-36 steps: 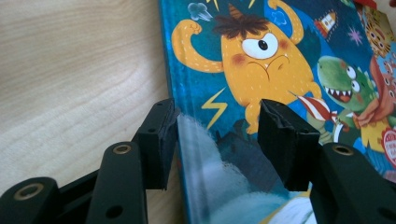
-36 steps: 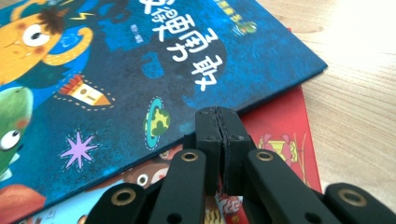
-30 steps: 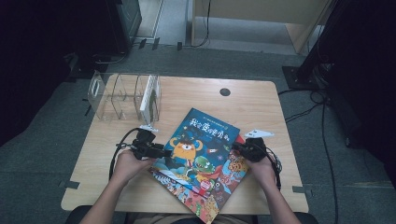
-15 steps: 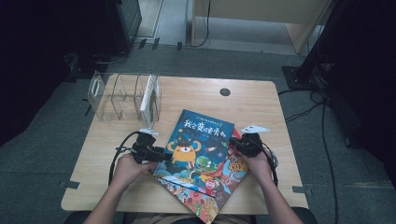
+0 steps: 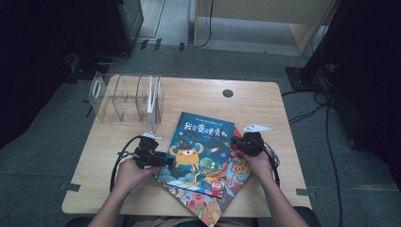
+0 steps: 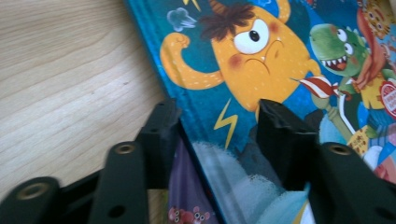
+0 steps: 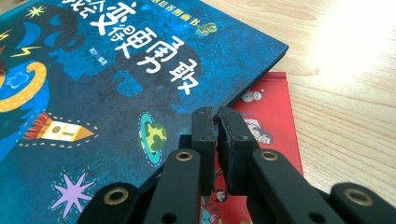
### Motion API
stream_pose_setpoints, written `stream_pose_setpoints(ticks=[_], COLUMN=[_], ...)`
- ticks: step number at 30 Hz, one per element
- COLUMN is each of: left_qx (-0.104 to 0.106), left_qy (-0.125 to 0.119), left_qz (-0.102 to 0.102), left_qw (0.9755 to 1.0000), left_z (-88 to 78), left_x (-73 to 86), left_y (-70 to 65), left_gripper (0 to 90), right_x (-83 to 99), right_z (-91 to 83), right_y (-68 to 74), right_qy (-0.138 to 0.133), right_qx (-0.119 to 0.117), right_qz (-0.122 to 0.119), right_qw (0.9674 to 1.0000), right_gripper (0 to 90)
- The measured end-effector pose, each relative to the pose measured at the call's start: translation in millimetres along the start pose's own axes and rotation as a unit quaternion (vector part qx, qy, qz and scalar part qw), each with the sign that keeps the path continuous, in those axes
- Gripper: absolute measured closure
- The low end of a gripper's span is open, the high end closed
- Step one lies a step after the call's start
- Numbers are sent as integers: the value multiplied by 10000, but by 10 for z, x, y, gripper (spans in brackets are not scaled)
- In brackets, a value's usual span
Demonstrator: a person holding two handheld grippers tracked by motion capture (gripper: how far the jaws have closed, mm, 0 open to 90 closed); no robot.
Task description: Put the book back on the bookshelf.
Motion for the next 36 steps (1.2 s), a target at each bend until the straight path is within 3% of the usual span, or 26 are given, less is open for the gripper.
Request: stream_pose_setpoints(ticks=[4,10,15,23,26,28,36], left_qx=[128,85,-17,159,285,261,311], left_qy=[-61,-112,-182,-54,91,168,174], left_qz=[-96,-105,-78,63,17,76,136], left_qw=[9999,9998,9998,9998,9995,9995,9993], left_z=[-45,-152,-240,-211,-156,-116,-100], left_x=[3,45,62,126,161,172,162], left_y=[15,65,108,84,67,53,27], left_gripper=[569,614,725,895,900,900,900], right_x=[11,36,86,167,205,226,237], right_z=[-8,-49,-90,-154,-162,-172,-170], right_y=[28,73,121,184,201,209,202], right_qy=[23,36,110,180,246,291,274], right_qx=[-5,-75,-144,-219,-192,-207,-171], right_qz=[-52,-57,-61,-4,42,59,49], right_qw=[10000,9999,9998,9996,9995,9993,9995], right_gripper=[897,900,900,900,900,900,900])
Point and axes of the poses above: each handheld gripper's, and its own axes: z roughly forward along the jaws, x roughly out of its underside, y roughly to its left, the point moved 9 cm from there along z, roughly forward along the jaws, and after that the axes turned 15 degrees about z, right-handed, at the moved point
